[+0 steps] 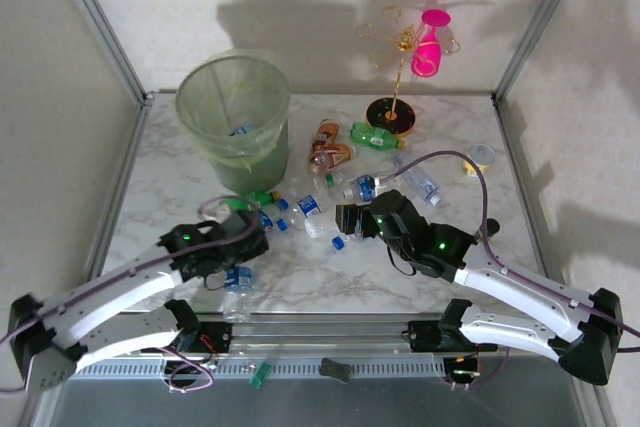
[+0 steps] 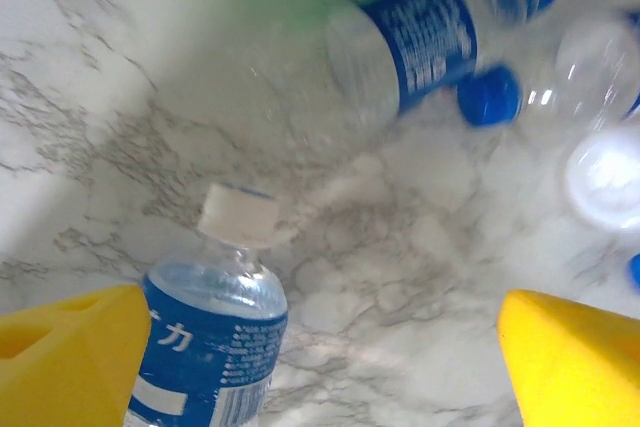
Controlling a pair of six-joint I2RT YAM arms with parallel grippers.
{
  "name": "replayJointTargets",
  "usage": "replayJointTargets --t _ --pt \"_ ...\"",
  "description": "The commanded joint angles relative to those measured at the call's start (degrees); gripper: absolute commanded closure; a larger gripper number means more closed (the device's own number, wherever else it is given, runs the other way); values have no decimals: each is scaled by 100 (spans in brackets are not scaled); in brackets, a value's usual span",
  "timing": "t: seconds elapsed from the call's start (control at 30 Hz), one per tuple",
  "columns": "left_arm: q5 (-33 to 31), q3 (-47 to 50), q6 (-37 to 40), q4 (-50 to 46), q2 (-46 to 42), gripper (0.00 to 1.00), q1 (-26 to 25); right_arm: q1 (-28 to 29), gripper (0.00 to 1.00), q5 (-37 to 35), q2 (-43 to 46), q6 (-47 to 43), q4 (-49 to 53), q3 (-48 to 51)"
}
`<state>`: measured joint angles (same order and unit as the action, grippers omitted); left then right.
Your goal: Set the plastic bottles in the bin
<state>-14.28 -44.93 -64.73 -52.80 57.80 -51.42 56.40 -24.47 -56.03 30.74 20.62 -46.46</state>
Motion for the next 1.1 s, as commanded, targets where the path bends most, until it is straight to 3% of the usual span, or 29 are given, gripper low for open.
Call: replayJointTargets --t 0.0,0.13,0.3,0.43,0.7,0.9,1.07 --pt "-1258 -208 -503 -692 898 11 -850 18 1 -180 88 55 -137 66" --pt "-2018 -512 -984 -1251 1676 9 -1708 20 1 -175 226 57 -155 123" --pt "-1934 -334 -1050 -1088 1635 9 -1819 16 1 -202 412 89 -142 239" --pt "-1757 -104 -1054 -999 1074 7 -1710 11 2 -201 503 136 -149 368" --pt "-520 1076 -534 -3 -64 6 -1021 6 1 -109 469 206 -356 549" --pt "217 1778 -163 822 -18 6 -673 5 1 -90 445 196 -366 532" --pt "367 2071 -111 1185 43 11 -623 7 1 -119 557 238 -323 575"
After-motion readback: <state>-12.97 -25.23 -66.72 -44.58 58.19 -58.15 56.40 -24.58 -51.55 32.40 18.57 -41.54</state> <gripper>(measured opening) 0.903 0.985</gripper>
